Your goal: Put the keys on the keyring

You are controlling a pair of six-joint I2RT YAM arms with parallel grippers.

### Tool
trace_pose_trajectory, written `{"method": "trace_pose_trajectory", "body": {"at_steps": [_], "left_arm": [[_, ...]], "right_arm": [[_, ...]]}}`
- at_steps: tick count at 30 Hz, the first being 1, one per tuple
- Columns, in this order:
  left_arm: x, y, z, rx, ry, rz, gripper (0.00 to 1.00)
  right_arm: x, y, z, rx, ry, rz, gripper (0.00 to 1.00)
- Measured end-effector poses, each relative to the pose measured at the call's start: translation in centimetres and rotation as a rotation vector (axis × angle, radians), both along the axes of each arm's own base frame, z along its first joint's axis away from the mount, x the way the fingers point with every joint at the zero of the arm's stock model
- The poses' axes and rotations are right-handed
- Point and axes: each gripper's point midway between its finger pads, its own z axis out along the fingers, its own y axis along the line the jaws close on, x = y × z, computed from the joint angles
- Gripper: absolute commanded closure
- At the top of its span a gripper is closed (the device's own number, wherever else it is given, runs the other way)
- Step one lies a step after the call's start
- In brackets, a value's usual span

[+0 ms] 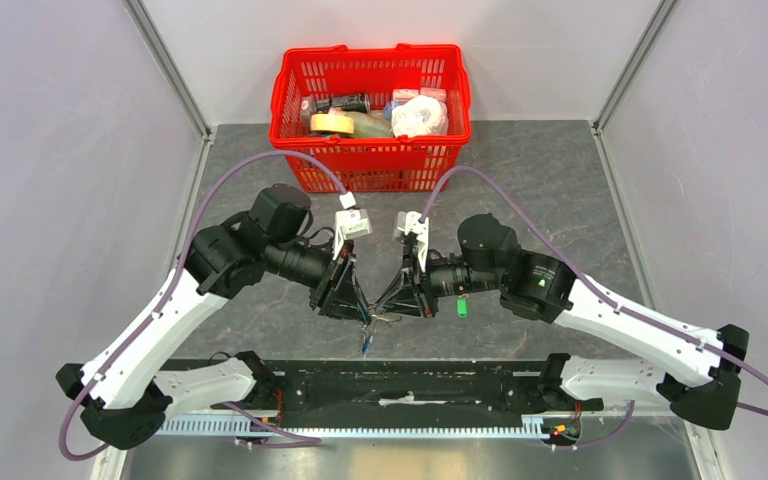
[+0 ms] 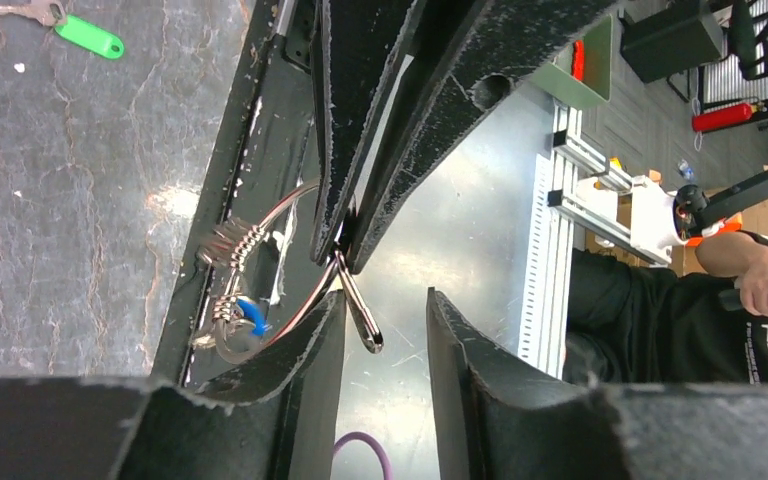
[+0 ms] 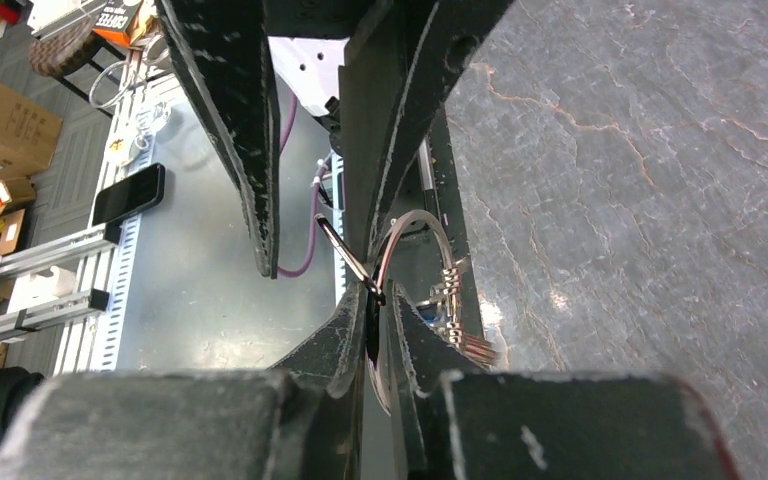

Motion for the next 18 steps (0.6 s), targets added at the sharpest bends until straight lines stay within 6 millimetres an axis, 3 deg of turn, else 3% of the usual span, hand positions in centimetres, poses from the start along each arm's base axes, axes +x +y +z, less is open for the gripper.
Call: {"method": "trace_pose_trajectory", "body": {"at_steps": [18], "left_arm": [[1.8,0.1,1.6,-0.034,-0.139,0.086,0.58]], "right_arm": [[-0.2,-1.3,0.9,0.039,0.060,-0.077,1.00]]}}
